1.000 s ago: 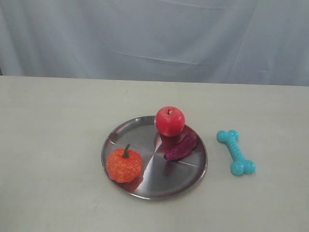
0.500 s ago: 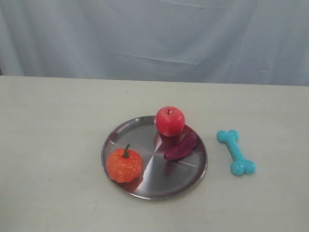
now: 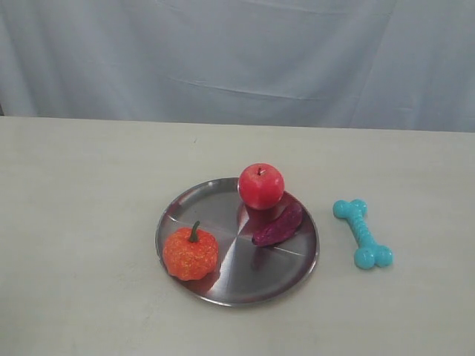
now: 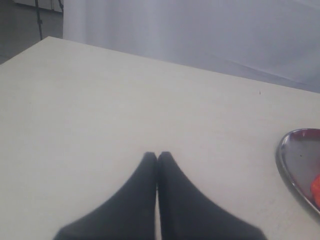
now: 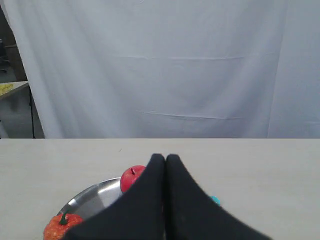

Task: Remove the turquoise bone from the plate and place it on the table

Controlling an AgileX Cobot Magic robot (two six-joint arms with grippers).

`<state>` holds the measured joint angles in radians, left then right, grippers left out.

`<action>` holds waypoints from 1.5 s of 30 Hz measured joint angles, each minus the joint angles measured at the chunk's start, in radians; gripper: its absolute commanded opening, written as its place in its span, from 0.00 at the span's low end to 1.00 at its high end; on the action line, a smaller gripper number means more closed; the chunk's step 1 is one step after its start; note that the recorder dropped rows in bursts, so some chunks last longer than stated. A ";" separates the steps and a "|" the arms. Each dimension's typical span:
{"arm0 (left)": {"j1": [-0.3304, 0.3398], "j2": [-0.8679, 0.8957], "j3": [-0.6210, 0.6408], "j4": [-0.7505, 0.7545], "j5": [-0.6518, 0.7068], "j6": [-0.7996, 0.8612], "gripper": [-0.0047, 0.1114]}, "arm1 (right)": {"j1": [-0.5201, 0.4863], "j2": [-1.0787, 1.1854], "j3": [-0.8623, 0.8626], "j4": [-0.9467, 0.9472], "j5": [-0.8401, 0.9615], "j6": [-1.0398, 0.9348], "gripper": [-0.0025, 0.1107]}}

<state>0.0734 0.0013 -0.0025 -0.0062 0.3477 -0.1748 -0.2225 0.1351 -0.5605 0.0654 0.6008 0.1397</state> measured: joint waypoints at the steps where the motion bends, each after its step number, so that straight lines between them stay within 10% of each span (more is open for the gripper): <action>1: 0.000 0.000 0.000 0.000 0.000 0.000 0.04 | 0.000 -0.019 0.066 0.000 -0.044 -0.014 0.02; 14: 0.000 0.000 0.000 0.000 0.000 0.000 0.04 | 0.000 -0.128 0.543 0.000 -0.464 -0.248 0.02; 45: 0.000 0.000 0.000 0.000 0.000 0.000 0.04 | 0.000 -0.128 0.557 -0.002 -0.462 -0.273 0.02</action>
<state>0.0734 0.0013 -0.0025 -0.0062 0.3477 -0.1748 -0.2225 0.0067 -0.0037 0.0635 0.1391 -0.1336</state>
